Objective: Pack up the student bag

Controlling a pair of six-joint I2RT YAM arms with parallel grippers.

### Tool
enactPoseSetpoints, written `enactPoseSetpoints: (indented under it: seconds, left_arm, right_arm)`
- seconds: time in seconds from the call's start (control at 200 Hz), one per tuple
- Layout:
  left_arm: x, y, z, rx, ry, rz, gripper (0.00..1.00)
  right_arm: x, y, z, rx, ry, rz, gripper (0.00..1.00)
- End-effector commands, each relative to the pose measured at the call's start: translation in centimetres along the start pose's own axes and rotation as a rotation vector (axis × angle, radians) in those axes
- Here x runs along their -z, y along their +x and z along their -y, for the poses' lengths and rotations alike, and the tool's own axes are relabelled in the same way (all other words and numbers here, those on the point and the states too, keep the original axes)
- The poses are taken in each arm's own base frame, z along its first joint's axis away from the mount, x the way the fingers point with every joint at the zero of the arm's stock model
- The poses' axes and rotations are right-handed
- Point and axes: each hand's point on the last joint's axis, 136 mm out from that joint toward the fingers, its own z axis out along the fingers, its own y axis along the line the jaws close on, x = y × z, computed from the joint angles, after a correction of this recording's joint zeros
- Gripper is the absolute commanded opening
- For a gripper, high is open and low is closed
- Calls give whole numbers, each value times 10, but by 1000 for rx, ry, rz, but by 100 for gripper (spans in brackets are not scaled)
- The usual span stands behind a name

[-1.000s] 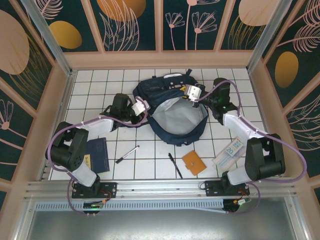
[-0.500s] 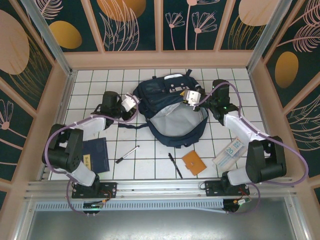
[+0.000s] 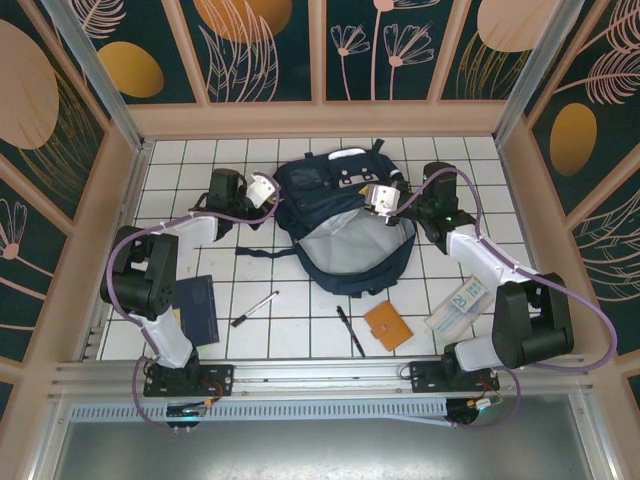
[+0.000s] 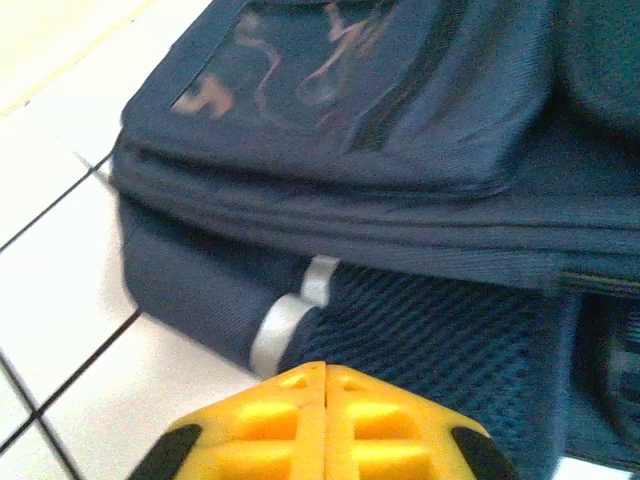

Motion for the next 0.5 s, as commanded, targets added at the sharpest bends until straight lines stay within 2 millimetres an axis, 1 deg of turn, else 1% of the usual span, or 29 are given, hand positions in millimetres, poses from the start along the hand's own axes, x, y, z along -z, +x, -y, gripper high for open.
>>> enactPoseSetpoints:
  seconds: [0.0, 0.015, 0.03, 0.155, 0.205, 0.245, 0.34, 0.445, 0.495]
  left_arm:
    - [25, -12, 45, -123, 185, 111, 27]
    - [28, -11, 48, -130, 195, 115, 33]
    - [30, -11, 52, -137, 206, 118, 36]
    - [45, 0, 71, -172, 264, 91, 39]
    - [48, 1, 79, -171, 289, 106, 45]
    - [50, 3, 86, -194, 302, 115, 46]
    - [47, 4, 94, -245, 275, 108, 50]
    - [42, 1, 105, -294, 302, 89, 50]
    - [39, -3, 106, -297, 295, 98, 49]
  right_arm:
    - [4, -24, 21, 56, 83, 60, 0]
    - [5, -24, 22, 53, 86, 61, 0]
    - [4, -24, 24, 50, 89, 62, 0]
    - [3, -26, 32, 29, 111, 74, 0]
    - [3, -27, 34, 25, 114, 80, 0]
    - [2, -28, 36, 24, 117, 87, 0]
    - [1, -29, 36, 19, 110, 93, 0]
    - [1, -30, 35, 15, 107, 99, 0]
    - [1, -30, 35, 15, 109, 98, 0]
